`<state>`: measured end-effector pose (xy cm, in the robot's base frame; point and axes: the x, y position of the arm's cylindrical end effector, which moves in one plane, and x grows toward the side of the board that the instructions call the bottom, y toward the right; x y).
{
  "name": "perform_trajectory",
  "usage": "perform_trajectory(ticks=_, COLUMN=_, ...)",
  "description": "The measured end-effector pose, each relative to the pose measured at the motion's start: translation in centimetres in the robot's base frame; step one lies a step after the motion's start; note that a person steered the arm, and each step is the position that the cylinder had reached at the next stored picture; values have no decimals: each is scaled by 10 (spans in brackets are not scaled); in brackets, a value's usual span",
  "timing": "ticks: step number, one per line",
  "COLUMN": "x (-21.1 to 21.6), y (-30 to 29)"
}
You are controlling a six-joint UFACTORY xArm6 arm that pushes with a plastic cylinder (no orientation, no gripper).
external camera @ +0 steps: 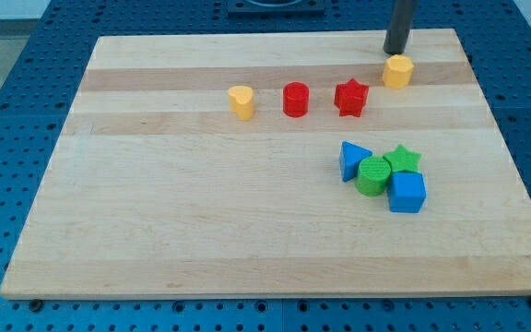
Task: Move the yellow hexagon to the top of the green star
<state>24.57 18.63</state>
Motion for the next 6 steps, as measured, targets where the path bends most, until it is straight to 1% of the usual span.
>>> perform_trajectory(ticks=1, x=19, y=0)
perform_trajectory(ticks=5, x=153, y=0)
perform_trajectory(ticks=6, x=163, y=3)
